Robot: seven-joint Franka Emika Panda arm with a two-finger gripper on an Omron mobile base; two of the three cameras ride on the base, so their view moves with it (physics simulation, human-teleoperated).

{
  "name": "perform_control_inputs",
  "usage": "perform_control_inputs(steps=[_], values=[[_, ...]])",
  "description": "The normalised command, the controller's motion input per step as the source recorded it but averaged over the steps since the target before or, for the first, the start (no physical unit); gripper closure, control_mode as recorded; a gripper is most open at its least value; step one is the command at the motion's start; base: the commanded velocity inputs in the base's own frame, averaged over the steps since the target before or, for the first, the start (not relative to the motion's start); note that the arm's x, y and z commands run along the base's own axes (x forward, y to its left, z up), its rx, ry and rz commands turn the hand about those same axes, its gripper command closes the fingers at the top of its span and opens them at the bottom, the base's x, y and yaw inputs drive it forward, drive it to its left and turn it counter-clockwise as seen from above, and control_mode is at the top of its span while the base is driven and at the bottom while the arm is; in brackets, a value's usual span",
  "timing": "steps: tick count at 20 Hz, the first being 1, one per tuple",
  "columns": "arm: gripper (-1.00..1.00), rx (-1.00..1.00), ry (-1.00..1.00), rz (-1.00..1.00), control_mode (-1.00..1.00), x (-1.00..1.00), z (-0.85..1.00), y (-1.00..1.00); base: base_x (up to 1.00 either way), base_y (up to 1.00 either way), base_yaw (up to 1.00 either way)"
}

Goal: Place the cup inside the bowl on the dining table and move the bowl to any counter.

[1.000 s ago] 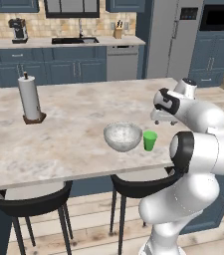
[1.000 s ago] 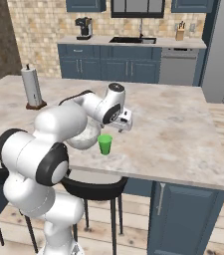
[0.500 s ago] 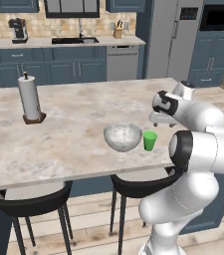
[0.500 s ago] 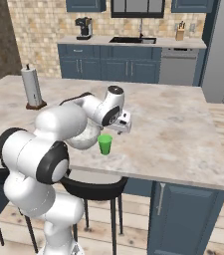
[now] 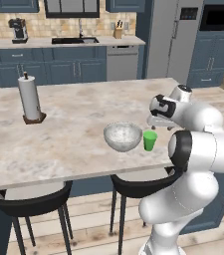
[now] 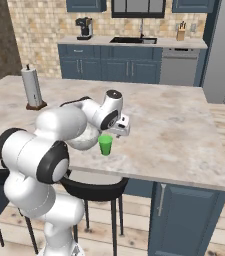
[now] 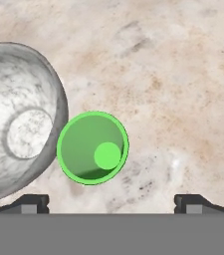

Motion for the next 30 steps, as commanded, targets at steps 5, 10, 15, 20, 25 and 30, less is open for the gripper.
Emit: perform_control_inputs(steps=[5, 10, 15, 20, 25, 30], values=[[-1.00, 0.00, 0.00, 0.00, -1.00, 0.03, -0.20, 0.00, 0.00, 0.00, 0.00], [-1.00, 0.00, 0.00, 0.00, -1.00, 0.13, -0.13, 0.03, 0.00, 0.00, 0.00], [-1.00, 0.00, 0.00, 0.00, -1.00, 0.26, -0.07, 0.02, 0.00, 0.00, 0.00], [-1.00, 0.00, 0.00, 0.00, -1.00, 0.04, -0.08, 0.00, 0.00, 0.00, 0.00], [-1.00, 0.00, 0.00, 0.00, -1.00, 0.00, -0.09, 0.00, 0.00, 0.00, 0.00], [-1.00, 0.00, 0.00, 0.00, -1.00, 0.02, -0.17, 0.00, 0.00, 0.00, 0.00]])
